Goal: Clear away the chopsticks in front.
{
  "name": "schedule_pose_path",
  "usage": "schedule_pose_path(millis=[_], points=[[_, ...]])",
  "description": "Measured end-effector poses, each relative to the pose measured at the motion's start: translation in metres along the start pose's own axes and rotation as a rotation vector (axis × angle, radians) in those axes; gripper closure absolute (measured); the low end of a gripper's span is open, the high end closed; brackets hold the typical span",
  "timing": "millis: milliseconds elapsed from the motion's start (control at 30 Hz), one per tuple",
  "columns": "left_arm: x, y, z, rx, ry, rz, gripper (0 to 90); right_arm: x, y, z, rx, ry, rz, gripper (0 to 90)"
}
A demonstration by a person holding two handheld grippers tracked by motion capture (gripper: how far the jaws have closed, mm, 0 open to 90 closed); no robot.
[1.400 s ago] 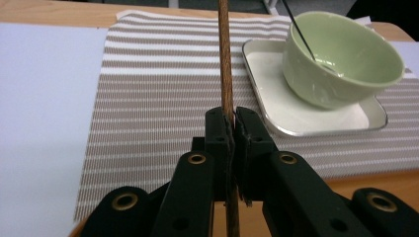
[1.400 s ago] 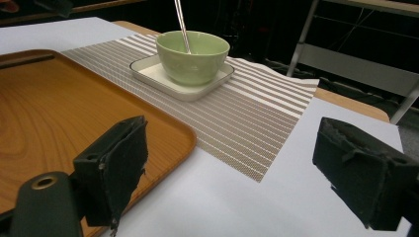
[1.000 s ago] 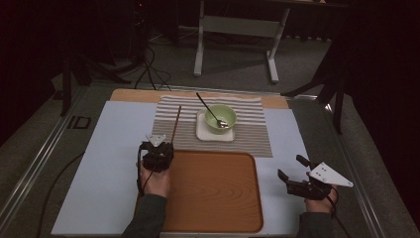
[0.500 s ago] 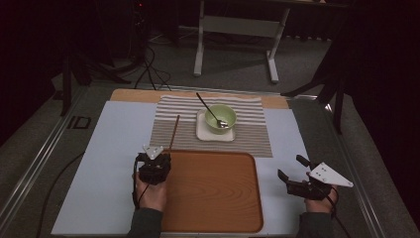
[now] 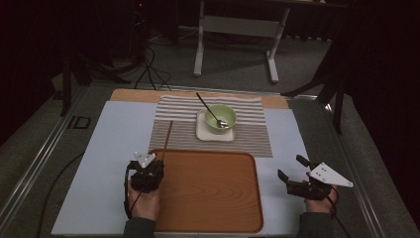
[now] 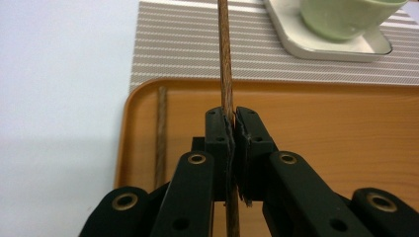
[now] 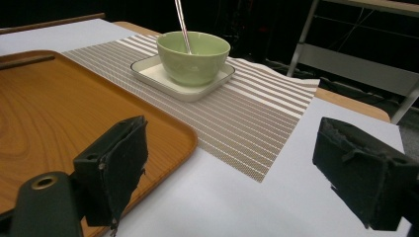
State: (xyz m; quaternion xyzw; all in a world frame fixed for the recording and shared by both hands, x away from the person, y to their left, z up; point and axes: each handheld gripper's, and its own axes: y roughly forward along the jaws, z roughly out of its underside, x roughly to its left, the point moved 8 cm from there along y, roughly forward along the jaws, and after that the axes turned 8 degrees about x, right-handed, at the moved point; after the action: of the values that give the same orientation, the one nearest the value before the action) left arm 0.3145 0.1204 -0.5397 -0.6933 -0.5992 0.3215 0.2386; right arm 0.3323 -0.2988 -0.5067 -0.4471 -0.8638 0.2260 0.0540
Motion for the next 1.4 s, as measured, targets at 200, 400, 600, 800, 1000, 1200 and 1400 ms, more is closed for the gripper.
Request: schedule_pose_path(millis=[200,400,600,800,1000,1200,1400], points=[[0.005,-0.006,0.009,0.001,-0.014,-0.007,85.9,0.001,0.0,0.0,0.001,-0.002,-0.002,13.0],[0.005,-0.007,0.024,0.014,-0.019,-0.01,85.9,0.0,0.0,0.0,-0.001,-0.001,0.0,13.1],[0.012,-0.013,0.04,0.028,-0.024,-0.024,85.9,0.0,0.0,0.0,-0.001,-0.001,0.0,13.1],[0.012,-0.016,0.051,0.038,-0.018,-0.034,85.9,0.001,0.0,0.0,-0.001,-0.002,-0.001,13.1],[0.014,-0.019,0.063,0.054,-0.007,-0.056,85.9,0.0,0.0,0.0,-0.002,-0.002,-0.001,13.0],[0.013,-0.024,0.071,0.06,0.0,-0.063,85.8,0.001,0.0,-0.001,-0.001,-0.003,-0.001,13.0],[0.012,-0.023,0.085,0.085,-0.012,-0.067,85.7,0.001,0.0,0.0,-0.001,-0.004,-0.002,13.1]])
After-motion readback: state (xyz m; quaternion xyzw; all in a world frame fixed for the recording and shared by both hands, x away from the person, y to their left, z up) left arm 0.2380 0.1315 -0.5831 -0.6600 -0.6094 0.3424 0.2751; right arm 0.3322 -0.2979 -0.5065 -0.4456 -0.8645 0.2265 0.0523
